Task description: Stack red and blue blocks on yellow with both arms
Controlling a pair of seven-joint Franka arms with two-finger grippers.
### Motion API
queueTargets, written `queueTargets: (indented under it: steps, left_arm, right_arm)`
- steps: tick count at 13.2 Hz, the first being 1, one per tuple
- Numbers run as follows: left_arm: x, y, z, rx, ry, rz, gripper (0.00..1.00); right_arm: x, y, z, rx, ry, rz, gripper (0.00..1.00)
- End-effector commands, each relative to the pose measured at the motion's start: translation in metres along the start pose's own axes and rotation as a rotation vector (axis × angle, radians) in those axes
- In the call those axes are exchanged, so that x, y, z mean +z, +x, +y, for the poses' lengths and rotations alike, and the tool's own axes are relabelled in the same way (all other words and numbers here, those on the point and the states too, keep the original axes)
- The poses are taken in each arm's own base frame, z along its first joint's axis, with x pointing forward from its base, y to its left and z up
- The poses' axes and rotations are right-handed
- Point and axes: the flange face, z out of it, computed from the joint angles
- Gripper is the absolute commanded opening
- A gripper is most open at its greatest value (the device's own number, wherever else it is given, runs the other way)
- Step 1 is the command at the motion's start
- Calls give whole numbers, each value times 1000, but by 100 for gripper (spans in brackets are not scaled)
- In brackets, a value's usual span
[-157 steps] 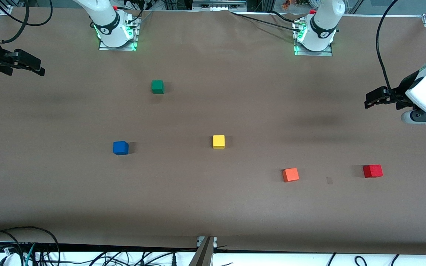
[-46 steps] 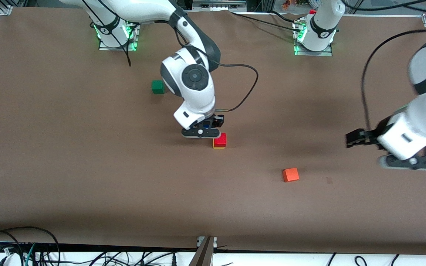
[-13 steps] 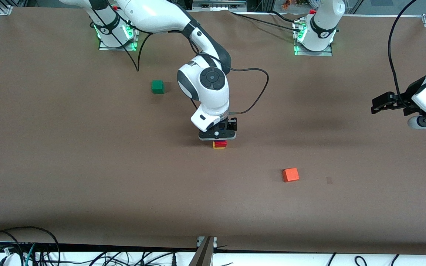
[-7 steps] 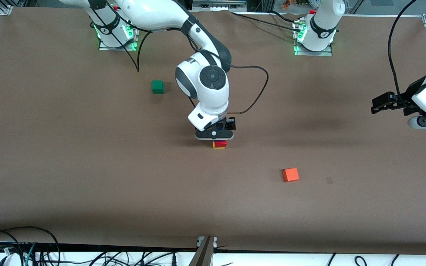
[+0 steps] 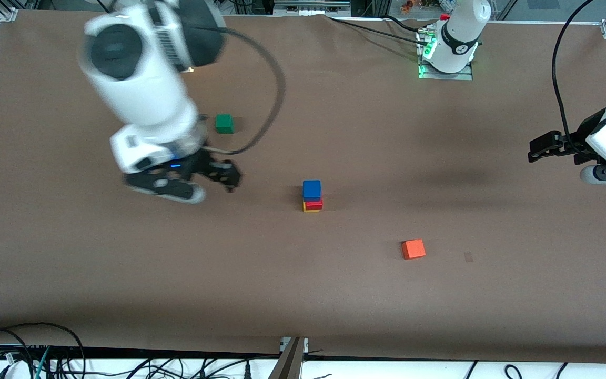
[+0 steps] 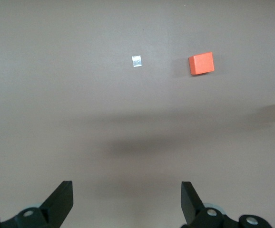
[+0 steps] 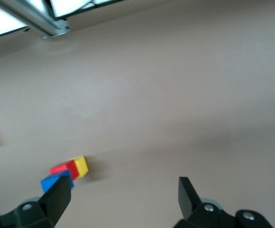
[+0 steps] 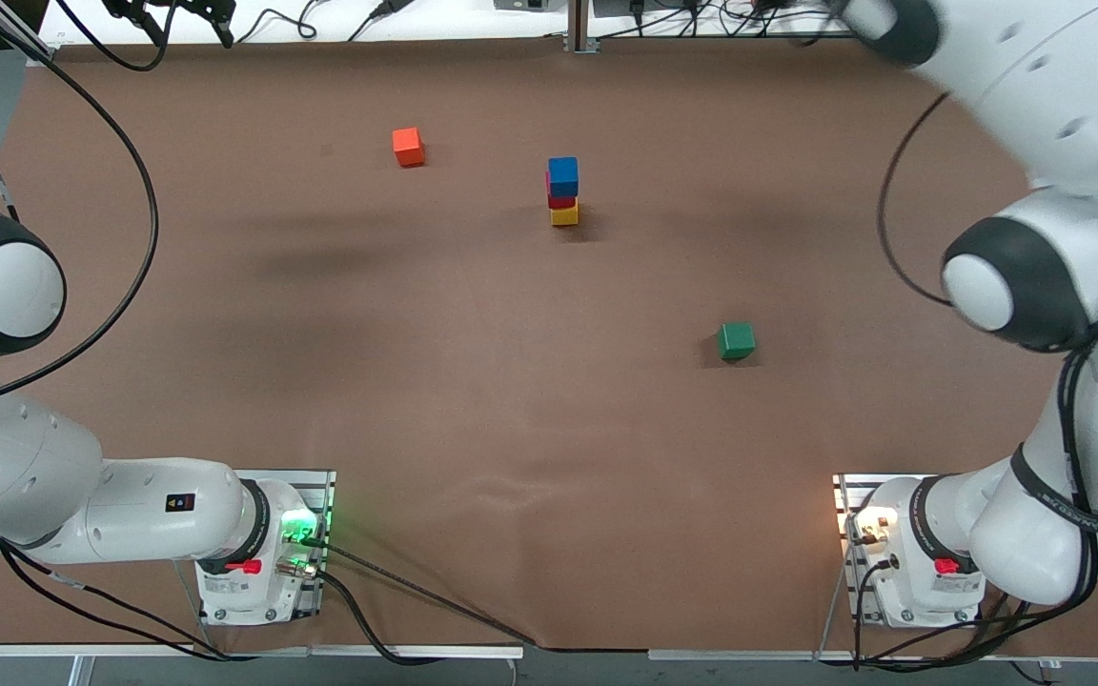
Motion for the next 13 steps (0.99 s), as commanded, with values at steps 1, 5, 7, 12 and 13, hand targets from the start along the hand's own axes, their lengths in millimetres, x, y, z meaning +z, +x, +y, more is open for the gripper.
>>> queueTargets:
  steps: [1, 5, 7, 12, 13]
  left_arm:
    - [-5, 0, -1, 15, -21, 9, 100]
    - [-5, 0, -1, 15, -27, 9, 100]
    - [-5, 0, -1, 15, -27, 9, 100]
    - [-5, 0, -1, 15, -27, 9, 100]
    - [-5, 0, -1, 15, -27, 9, 100]
  right_arm:
    - [-25, 11, 91, -39, 40, -100, 100]
    - [-51, 9, 212, -10, 20, -185, 100]
    - [-53, -4, 255, -39, 7, -191, 100]
    - [-52, -19, 276, -94, -52, -146, 100]
    - [-50, -16, 274, -138, -53, -144, 100]
